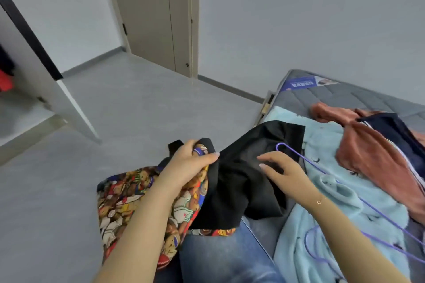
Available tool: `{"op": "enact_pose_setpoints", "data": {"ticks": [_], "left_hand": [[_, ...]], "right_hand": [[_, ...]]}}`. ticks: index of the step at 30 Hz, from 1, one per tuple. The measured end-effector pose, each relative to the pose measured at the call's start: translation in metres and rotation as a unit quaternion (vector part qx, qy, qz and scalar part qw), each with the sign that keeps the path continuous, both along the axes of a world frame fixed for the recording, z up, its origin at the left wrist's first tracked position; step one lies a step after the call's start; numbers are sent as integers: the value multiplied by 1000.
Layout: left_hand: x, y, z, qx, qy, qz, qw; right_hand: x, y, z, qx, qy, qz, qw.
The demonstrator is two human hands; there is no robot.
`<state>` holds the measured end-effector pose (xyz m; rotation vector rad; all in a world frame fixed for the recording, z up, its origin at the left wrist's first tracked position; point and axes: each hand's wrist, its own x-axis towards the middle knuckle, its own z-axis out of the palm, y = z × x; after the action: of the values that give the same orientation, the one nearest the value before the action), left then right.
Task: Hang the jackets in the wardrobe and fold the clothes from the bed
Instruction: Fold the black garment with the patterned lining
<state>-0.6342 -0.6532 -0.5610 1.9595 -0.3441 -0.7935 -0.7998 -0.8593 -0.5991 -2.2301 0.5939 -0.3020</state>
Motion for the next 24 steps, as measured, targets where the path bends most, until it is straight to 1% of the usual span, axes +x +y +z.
{"op": "enact_pose_setpoints", "data": {"ticks": [1,2,3,4,6,7,8,10,12,14,16,18,20,21,22,23,24], "left_hand": [[-6,-12,-7,64,-35,-82,994],[-12,-20,-15,119,-60,-142,981],[-18,-24,-23,161,-87,-170,968],[-21,-24,-33,194,-118,-172,959],[-23,-17,-48,230,-158,-139,950],[-22,-13,-54,240,-160,-127,949],[-21,-10,-59,248,-161,-121,948],[-21,-7,-67,258,-173,-109,944],[-23,-7,-72,267,-162,-70,947],[-21,-5,-79,277,-114,-30,954],[-12,-2,-85,294,-97,-32,950],[2,-1,-88,275,-111,-27,955],[15,2,-85,210,-123,19,970],[22,6,-83,171,-103,52,978],[32,11,-77,123,-63,105,985],[45,18,-66,65,-22,169,983],[58,26,-51,2,10,231,973]], "right_hand": [[-11,-5,0,-10,13,-29,999],[-22,-9,-1,-9,41,-44,998],[-32,-12,-5,-2,80,-41,996],[-43,-13,-10,8,122,-18,992],[-58,-6,-23,12,195,58,979],[-62,2,-31,7,215,80,973],[-62,10,-40,-1,214,74,974],[-55,24,-54,2,151,-1,989],[-41,33,-59,34,75,-75,994],[-25,36,-61,82,19,-106,991],[-7,37,-57,146,-29,-121,981],[17,36,-44,165,-72,-129,975],[47,32,-24,160,-113,-134,972],[63,29,-11,151,-133,-135,970],[79,26,5,138,-155,-128,970],[95,23,24,120,-173,-111,971],[110,20,44,102,-189,-82,973]]}}
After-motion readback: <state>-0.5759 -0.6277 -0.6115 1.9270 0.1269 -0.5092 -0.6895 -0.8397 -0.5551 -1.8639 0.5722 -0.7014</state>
